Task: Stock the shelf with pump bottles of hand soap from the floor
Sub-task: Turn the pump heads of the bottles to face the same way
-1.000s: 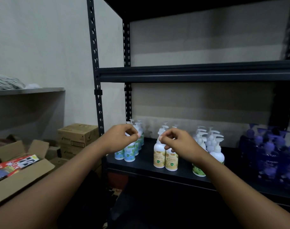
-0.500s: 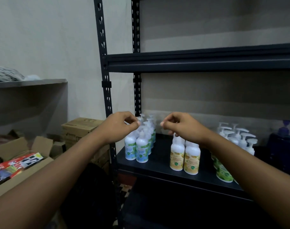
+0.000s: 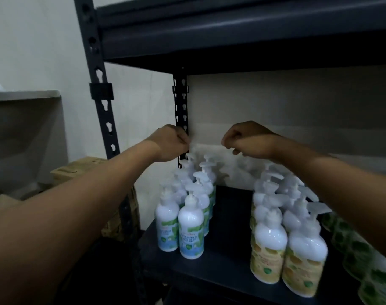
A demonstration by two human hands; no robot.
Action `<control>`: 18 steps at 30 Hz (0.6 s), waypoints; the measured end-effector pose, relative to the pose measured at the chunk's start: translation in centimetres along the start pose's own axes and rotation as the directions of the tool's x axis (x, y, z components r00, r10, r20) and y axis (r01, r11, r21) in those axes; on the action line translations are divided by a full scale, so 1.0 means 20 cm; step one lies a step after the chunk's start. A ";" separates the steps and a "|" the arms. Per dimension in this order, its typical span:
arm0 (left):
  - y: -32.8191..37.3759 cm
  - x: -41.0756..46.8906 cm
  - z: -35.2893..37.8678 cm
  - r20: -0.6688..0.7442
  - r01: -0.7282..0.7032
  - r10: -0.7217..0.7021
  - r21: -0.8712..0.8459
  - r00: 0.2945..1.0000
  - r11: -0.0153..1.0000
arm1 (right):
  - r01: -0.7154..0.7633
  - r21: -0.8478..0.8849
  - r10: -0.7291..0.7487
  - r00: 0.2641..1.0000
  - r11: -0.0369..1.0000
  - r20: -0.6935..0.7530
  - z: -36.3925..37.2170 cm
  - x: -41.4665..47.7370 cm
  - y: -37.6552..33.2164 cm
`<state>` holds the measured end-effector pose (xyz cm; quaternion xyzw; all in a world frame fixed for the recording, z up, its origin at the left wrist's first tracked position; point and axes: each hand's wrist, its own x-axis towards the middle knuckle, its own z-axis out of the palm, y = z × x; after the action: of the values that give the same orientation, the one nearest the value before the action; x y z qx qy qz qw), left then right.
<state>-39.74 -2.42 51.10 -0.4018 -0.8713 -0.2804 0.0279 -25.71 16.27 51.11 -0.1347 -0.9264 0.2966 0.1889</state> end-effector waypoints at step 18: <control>-0.10 0.31 0.20 0.182 0.031 -0.062 0.169 0.981 0.985 | 0.052 -0.235 -0.016 0.988 0.971 0.154 0.24 0.41 0.14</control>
<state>-44.62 2.84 48.46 -0.4018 -0.8996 -0.1689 -0.0272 -34.70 19.02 48.09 -0.1176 -0.9691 0.1895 0.1056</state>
